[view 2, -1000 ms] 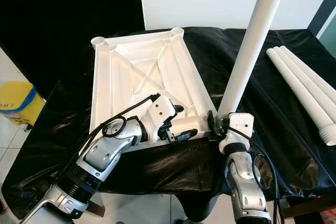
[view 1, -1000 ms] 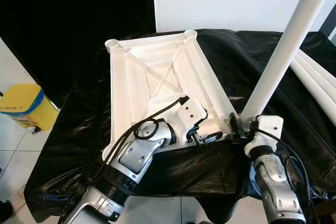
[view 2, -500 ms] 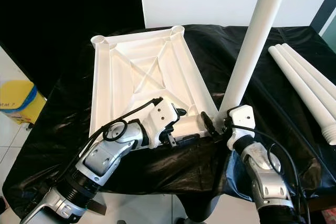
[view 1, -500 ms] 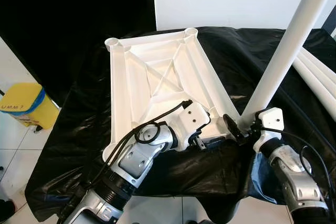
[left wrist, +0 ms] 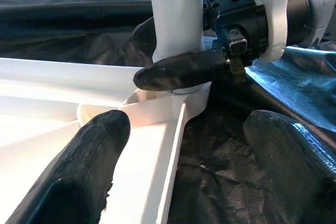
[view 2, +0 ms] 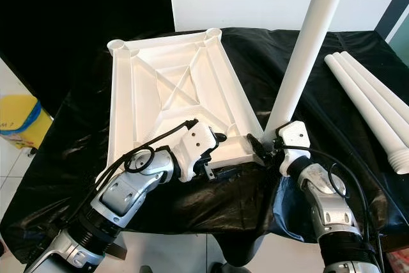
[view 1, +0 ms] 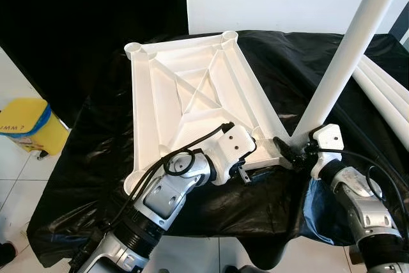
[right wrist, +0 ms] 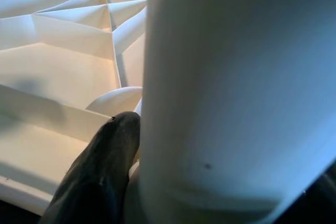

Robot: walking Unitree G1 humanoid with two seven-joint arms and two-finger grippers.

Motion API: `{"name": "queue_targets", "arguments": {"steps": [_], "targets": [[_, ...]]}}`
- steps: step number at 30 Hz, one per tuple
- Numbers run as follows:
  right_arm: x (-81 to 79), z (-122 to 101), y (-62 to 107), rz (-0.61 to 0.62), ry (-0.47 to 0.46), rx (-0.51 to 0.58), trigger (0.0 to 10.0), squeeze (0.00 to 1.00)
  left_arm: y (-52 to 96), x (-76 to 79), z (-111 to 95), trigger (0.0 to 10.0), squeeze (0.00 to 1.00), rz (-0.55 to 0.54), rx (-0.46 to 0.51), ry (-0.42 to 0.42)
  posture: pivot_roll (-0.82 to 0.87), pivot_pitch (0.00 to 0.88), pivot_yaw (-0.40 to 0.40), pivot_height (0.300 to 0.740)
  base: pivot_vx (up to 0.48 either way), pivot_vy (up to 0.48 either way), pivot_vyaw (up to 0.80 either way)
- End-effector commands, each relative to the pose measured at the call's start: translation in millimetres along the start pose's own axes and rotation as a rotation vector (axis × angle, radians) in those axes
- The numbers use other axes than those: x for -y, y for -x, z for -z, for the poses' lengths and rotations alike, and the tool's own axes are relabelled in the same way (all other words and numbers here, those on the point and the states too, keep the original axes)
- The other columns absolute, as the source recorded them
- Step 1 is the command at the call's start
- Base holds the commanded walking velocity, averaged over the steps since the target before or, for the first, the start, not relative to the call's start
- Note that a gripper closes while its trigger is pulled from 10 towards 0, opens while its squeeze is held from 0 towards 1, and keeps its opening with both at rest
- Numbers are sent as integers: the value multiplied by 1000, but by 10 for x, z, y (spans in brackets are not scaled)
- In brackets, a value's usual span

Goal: Building children table

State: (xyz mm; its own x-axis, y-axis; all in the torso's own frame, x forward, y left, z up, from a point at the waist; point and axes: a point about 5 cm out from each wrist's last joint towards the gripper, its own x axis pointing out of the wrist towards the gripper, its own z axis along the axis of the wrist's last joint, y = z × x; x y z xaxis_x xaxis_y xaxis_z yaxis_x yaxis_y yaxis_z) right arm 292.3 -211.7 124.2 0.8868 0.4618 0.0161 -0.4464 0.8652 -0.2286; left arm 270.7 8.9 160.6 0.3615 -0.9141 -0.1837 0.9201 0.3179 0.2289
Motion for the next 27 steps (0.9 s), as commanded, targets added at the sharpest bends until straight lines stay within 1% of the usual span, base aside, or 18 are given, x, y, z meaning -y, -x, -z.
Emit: {"name": "queue_targets", "arguments": {"steps": [1, 4, 5, 7, 9, 10, 15, 16, 17, 19, 20, 21, 24, 27], "targets": [[-60, 87, 0, -39, -27, -31, 0, 0, 2, 36, 39, 10000, 0, 29, -13, 17, -46, 107, -38, 740, 0, 0, 0], [-57, 130, 25, -28, -47, -39, 0, 0, -12, 58, 28, 10000, 0, 32, -5, 22, -48, 106, -42, 740, 0, 0, 0], [-44, 156, 33, -5, -60, -45, 0, 0, -19, 53, 28, 10000, 0, 29, -10, 17, -48, 105, -38, 740, 0, 0, 0], [-44, 156, 33, -5, -60, -45, 0, 0, -19, 53, 28, 10000, 0, 29, -10, 17, -48, 105, -38, 740, 0, 0, 0], [-47, 166, 31, 15, -76, -48, 10000, 0, -18, 37, 16, 10000, 0, 26, -6, 17, -56, 102, -41, 740, 0, 0, 0], [-61, 176, 31, 35, -88, -48, 10000, 0, -16, 25, 21, 10000, 0, 24, -8, 15, -60, 102, -41, 740, 0, 0, 0], [-71, 184, 31, 49, -96, -48, 10000, 0, -14, 18, 27, 10000, 0, 22, -11, 12, -60, 102, -41, 740, 0, 0, 0], [-87, 195, 31, 82, -97, -58, 10000, 0, -14, 8, 28, 10000, 0, 18, -11, 13, -67, 104, -39, 740, 0, 0, 0], [-87, 195, 31, 82, -97, -58, 10000, 0, -14, 8, 28, 10000, 0, 18, -11, 13, -67, 104, -39, 740, 0, 0, 0], [-156, 222, 28, 199, -110, -83, 10000, 0, -17, 3, 20, 10000, 0, 13, -6, 11, -61, 90, -48, 740, 0, 0, 0], [-156, 222, 28, 199, -110, -83, 10000, 0, -17, 3, 20, 10000, 0, 13, -6, 11, -61, 90, -48, 740, 0, 0, 0], [-181, 236, 24, 248, -121, -93, 10000, 0, -17, -5, 27, 10000, 0, 8, -8, 11, -64, 94, -45, 740, 0, 0, 0], [-200, 249, 21, 281, -132, -101, 10000, 0, -17, -12, 33, 10000, 0, 5, -10, 12, -64, 94, -43, 740, 0, 0, 0], [-261, 288, 23, 362, -153, -127, 10000, 0, -13, -34, 20, 10000, 0, -3, -9, 9, -58, 89, -42, 740, 0, 0, 0]]}}
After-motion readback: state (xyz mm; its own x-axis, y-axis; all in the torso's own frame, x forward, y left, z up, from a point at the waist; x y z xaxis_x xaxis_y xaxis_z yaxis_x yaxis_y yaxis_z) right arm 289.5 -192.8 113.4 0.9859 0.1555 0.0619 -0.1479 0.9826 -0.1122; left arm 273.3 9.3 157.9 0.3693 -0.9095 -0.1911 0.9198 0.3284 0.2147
